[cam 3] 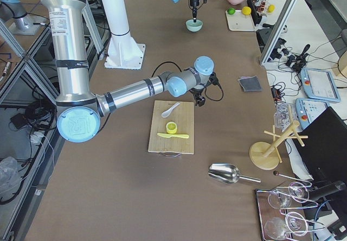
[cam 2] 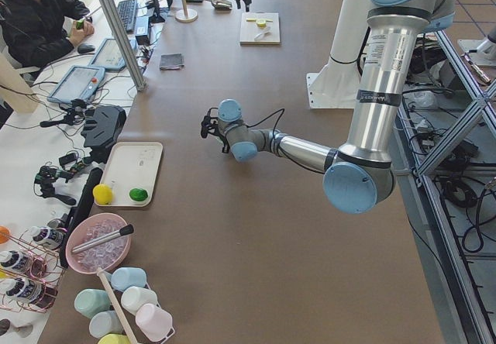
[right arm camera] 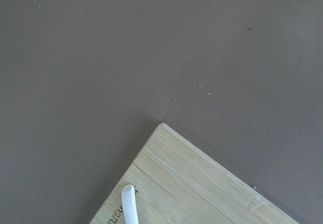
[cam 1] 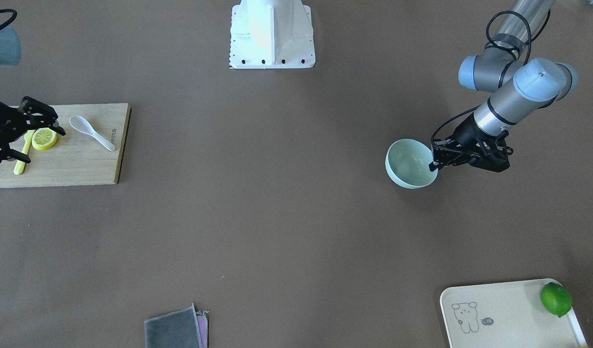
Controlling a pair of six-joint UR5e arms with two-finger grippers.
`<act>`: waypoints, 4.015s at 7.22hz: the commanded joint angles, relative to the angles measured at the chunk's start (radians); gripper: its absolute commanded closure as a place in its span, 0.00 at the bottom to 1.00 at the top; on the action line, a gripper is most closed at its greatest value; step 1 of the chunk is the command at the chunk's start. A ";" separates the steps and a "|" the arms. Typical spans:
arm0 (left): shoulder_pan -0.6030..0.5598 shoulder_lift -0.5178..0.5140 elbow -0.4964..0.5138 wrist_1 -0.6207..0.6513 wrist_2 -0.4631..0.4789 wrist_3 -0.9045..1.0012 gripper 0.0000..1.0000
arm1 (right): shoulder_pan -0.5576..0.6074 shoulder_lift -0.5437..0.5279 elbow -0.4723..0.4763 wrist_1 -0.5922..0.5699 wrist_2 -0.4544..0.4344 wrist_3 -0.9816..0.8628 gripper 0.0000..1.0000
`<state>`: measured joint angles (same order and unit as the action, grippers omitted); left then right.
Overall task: Place spoon in bowl
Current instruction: 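Push the green bowl toward table center with left gripper while right gripper nears spoon, then lift the left gripper away from the bowl while the right gripper grasps the white spoon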
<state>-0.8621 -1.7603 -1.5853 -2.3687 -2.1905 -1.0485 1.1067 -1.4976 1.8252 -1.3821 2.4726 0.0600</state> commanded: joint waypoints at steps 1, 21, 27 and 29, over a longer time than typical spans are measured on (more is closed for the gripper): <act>0.001 -0.147 -0.013 0.067 -0.005 -0.169 1.00 | -0.016 -0.001 -0.001 0.000 -0.004 0.000 0.00; 0.202 -0.508 0.033 0.434 0.357 -0.203 0.02 | -0.304 -0.124 -0.009 0.267 -0.221 0.001 0.06; 0.190 -0.508 0.033 0.431 0.353 -0.202 0.02 | -0.327 -0.122 0.000 0.265 -0.274 0.053 0.38; 0.190 -0.504 0.033 0.411 0.353 -0.202 0.02 | -0.344 -0.122 -0.001 0.265 -0.296 0.058 0.38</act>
<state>-0.6717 -2.2664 -1.5524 -1.9505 -1.8376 -1.2508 0.7718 -1.6200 1.8231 -1.1168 2.1894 0.1127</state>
